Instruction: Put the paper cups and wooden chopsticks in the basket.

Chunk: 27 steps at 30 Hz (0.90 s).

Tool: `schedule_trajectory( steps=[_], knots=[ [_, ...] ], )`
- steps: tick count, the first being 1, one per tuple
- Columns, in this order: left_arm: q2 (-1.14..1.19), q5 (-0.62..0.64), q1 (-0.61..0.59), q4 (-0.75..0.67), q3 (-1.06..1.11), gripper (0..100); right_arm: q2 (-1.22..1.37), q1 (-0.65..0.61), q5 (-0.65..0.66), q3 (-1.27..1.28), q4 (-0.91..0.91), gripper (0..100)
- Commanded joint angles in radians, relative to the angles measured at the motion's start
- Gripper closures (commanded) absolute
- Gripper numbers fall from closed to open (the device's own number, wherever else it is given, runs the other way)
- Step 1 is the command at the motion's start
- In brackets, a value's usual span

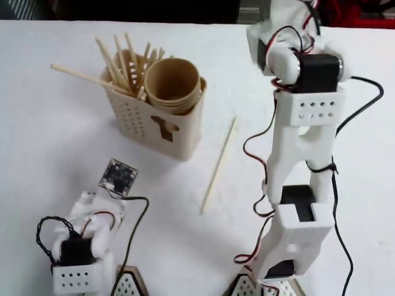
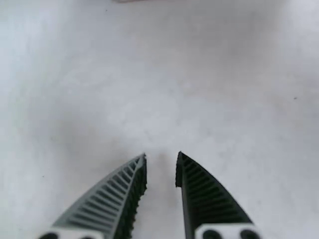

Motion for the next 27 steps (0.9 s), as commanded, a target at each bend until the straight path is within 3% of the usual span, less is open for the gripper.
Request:
schedule_trajectory(
  steps=[1,7,15,22,27],
  knots=[
    [0.016,-0.009,-0.007,0.012,-0.003,89,-0.002,-0.015,-0.002,-0.028,0.12,93.9],
    [0.016,-0.009,-0.007,0.012,-0.003,89,-0.071,-0.01,-0.009,0.176,0.119,94.0],
    [0.016,-0.009,-0.007,0.012,-0.003,89,-0.22,-0.082,-0.011,0.672,0.114,93.0],
    [0.016,-0.009,-0.007,0.012,-0.003,89,-0.193,-0.087,-0.012,0.924,-0.019,77.1],
    [0.016,-0.009,-0.007,0.012,-0.003,89,-0.107,-0.087,-0.166,0.964,-0.137,76.7]
  ],
)
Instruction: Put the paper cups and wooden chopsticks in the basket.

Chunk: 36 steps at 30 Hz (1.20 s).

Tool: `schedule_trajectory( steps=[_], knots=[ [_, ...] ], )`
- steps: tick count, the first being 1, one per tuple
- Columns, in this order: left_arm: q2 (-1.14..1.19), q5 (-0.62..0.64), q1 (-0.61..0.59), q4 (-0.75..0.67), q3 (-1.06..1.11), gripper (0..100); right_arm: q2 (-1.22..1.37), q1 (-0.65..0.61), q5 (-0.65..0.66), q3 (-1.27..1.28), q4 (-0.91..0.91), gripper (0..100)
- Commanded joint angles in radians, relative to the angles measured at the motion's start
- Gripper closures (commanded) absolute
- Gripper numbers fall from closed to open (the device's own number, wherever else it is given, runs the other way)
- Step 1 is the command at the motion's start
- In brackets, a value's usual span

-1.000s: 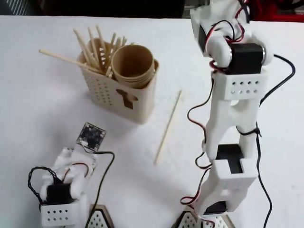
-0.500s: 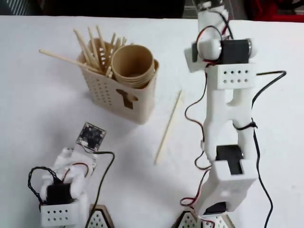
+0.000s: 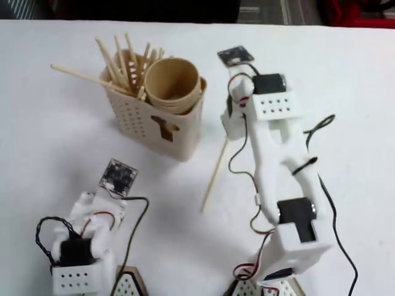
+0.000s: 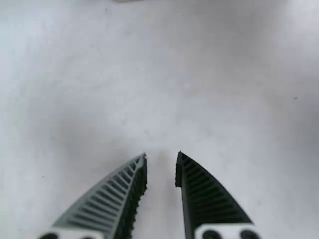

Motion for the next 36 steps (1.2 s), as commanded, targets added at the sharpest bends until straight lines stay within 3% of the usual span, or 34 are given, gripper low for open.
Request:
schedule_trajectory(
  steps=[1,9,16,22,25,28,36],
  knots=[
    [0.016,-0.009,-0.007,0.012,-0.003,89,0.044,-0.004,-0.112,-0.002,-0.085,76.7],
    [0.016,-0.009,-0.007,0.012,-0.003,89,0.246,-0.008,-0.282,-0.005,-0.271,76.6],
    [0.016,-0.009,-0.007,0.012,-0.003,89,0.348,-0.05,-0.292,-0.005,-0.358,76.9],
    [0.016,-0.009,-0.007,0.012,-0.003,89,0.452,-0.077,-0.292,-0.018,-0.355,77.7],
    [0.016,-0.009,-0.007,0.012,-0.003,89,0.486,-0.068,-0.287,-0.057,-0.329,87.2],
    [0.016,-0.009,-0.007,0.012,-0.003,89,0.489,-0.056,-0.203,-0.097,-0.285,98.7],
    [0.016,-0.009,-0.007,0.012,-0.003,89,0.447,0.019,-0.169,-0.104,-0.182,98.0]
  ],
)
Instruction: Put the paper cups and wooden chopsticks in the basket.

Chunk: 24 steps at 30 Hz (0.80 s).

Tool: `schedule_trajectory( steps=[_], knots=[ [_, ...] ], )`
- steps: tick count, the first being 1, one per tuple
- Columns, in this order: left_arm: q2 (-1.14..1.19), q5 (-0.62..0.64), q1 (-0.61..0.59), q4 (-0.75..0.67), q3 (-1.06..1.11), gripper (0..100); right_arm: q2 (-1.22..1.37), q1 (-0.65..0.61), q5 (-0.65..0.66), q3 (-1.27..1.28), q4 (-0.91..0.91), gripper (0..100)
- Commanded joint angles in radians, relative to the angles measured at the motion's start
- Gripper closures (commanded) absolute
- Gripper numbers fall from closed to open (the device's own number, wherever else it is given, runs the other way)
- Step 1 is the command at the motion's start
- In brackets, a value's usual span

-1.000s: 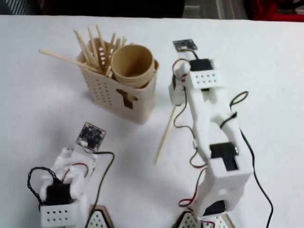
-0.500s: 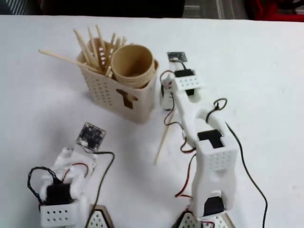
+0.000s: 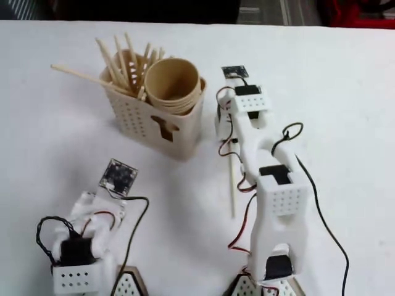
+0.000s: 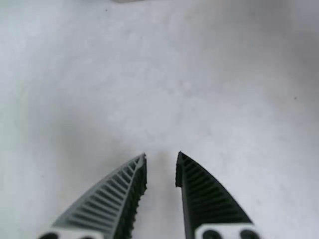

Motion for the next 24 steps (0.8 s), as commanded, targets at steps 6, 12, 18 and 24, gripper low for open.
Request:
schedule_trajectory(
  steps=[6,12,18,24],
  knots=[
    [0.016,-0.009,-0.007,0.012,-0.003,89,-0.231,0.068,0.068,-0.003,0.166,98.1],
    [0.016,-0.009,-0.007,0.012,-0.003,89,-0.487,0.061,0.084,-0.005,0.243,98.1],
    [0.016,-0.009,-0.007,0.012,-0.003,89,-0.768,0.015,0.083,-0.068,0.228,98.1],
    [0.016,-0.009,-0.007,0.012,-0.003,89,-0.858,-0.131,0.081,-0.347,0.177,98.1]
  ],
)
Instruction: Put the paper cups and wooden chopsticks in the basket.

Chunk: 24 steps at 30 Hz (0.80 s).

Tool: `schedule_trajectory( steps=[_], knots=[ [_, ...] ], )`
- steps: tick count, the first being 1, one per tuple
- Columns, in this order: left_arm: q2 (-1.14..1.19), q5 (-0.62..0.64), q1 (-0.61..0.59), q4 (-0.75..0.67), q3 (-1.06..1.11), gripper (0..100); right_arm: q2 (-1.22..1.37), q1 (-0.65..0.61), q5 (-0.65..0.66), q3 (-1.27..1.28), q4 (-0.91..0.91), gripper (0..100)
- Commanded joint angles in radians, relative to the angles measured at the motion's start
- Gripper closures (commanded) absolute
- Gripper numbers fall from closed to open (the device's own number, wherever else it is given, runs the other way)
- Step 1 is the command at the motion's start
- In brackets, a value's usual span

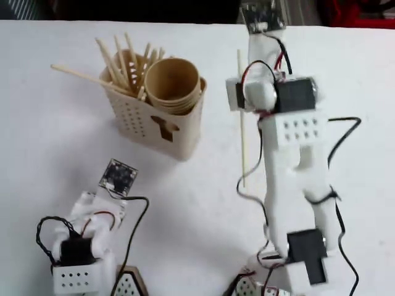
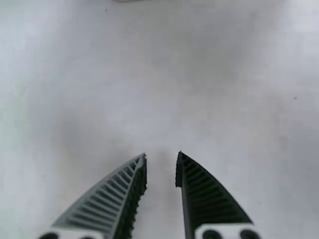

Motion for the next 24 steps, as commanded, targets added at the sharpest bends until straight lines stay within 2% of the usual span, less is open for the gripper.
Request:
schedule_trajectory(
  steps=[1,4,8,12,19,24],
  knots=[
    [0.016,-0.009,-0.007,0.012,-0.003,89,-0.056,-0.097,0.005,-0.193,-0.084,98.1],
    [0.016,-0.009,-0.007,0.012,-0.003,89,-0.058,-0.174,0.003,-0.256,-0.246,98.1],
    [0.016,-0.009,-0.007,0.012,-0.003,89,-0.056,-0.249,-0.095,-0.269,-0.559,97.9],
    [0.016,-0.009,-0.007,0.012,-0.003,89,-0.03,-0.318,-0.058,-0.212,-0.819,98.0],
    [0.016,-0.009,-0.007,0.012,-0.003,89,0.12,-0.355,-0.035,-0.149,-0.97,98.0],
    [0.016,-0.009,-0.007,0.012,-0.003,89,0.26,-0.351,-0.037,-0.147,-0.975,98.0]
  ],
)
